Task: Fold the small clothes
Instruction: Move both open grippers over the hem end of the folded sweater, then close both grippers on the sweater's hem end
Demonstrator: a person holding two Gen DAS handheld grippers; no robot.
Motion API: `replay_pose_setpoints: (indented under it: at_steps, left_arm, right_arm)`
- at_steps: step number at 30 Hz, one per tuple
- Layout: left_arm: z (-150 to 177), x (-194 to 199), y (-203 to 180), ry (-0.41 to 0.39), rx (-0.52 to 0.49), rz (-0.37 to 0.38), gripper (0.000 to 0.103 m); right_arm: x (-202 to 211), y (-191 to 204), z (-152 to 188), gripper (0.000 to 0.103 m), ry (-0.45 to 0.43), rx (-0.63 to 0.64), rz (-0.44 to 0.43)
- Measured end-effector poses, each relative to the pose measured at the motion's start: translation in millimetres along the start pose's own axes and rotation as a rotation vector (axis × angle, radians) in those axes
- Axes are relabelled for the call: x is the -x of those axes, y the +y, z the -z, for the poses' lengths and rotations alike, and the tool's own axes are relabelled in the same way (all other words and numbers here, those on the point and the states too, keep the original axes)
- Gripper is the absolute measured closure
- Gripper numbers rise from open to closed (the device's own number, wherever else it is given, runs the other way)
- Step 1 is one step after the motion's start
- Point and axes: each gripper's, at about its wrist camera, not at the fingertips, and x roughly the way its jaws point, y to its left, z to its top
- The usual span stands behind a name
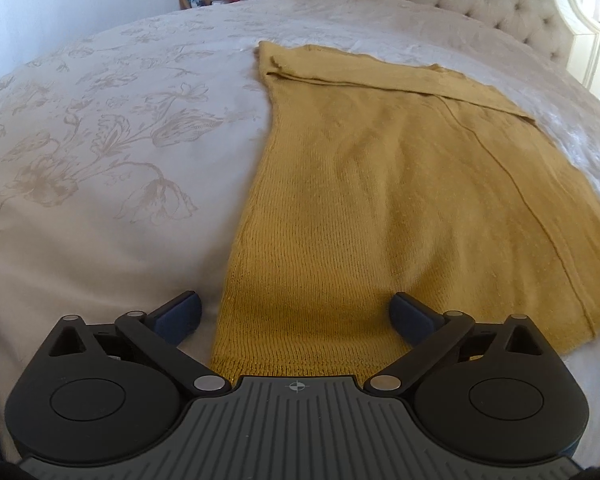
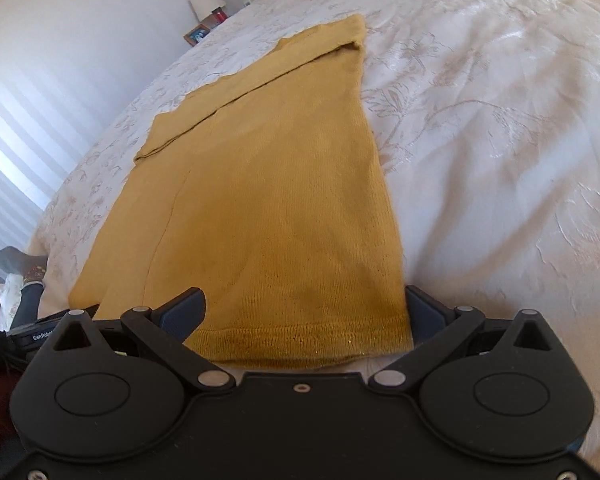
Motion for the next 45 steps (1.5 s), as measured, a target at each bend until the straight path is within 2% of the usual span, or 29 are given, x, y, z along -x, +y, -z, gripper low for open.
replay_pose_setpoints:
  at_steps: [7,11,12,13,15,16,17,18,22,29,32,37,39,41,43,44,45]
  left_arm:
    - [-1,3,1,-0.007,-0.007,0.018,0.003]
    - [-2,11,-1,-0.033,-0.015,0.046,0.040]
    - [-2,13,-1,-0.033,-0.020,0.054,0.050]
    - [-2,14,-2,-0.032,-0.022,0.064,0.055]
    - [-3,16,-2,-0.029,-0.019,0.082,0.071]
    - [-3,17,-2,-0.029,-0.018,0.088,0.073]
    - [-3,18,-2,-0.031,-0.016,0.091,0.078]
    - [-3,18,-1,-0.032,-0.009,0.096,0.081]
    - [-5,24,8,-0.043,0.047,0.119,0.095]
    - [-8,39,19,-0.110,0.123,0.150,0.097]
    - [-10,41,23,-0.115,0.148,0.130,0.097]
    - [-9,31,35,-0.050,0.181,0.103,0.097]
    - [-9,28,36,-0.028,0.190,0.115,0.096]
    - [-8,27,37,-0.024,0.187,0.109,0.096]
    - [-7,24,36,-0.014,0.181,0.106,0.094]
    - [-6,22,35,-0.008,0.180,0.107,0.092]
    - [-6,20,35,0.001,0.179,0.109,0.082]
  right_arm:
    - [2,-3,1,0.000,-0.011,-0.006,-0.022]
    - [4,-5,-2,0.002,0.007,-0.033,-0.047]
    - [4,-5,-2,0.010,0.011,-0.034,-0.043]
    - [6,-5,-2,0.017,0.013,-0.028,-0.030]
    - [9,-3,-1,0.054,0.017,-0.010,0.003]
    - [9,-5,-1,0.063,0.023,-0.018,-0.004]
    - [10,-9,0,0.081,0.034,-0.045,-0.032]
    - [10,-12,2,0.082,0.038,-0.071,-0.052]
    - [19,-4,0,0.084,-0.003,-0.031,-0.032]
    - [46,-1,-12,0.084,-0.118,-0.050,-0.091]
    - [48,2,-15,0.083,-0.068,-0.037,-0.060]
    - [47,9,-12,0.076,0.131,0.035,0.078]
    - [53,12,-11,0.076,0.144,0.075,0.104]
    - [60,10,-12,0.074,0.121,0.065,0.106]
    - [60,5,-16,0.069,0.080,0.046,0.114]
    - [57,2,-17,0.056,0.070,0.037,0.123]
    - [52,-2,-19,0.049,0.068,0.027,0.130]
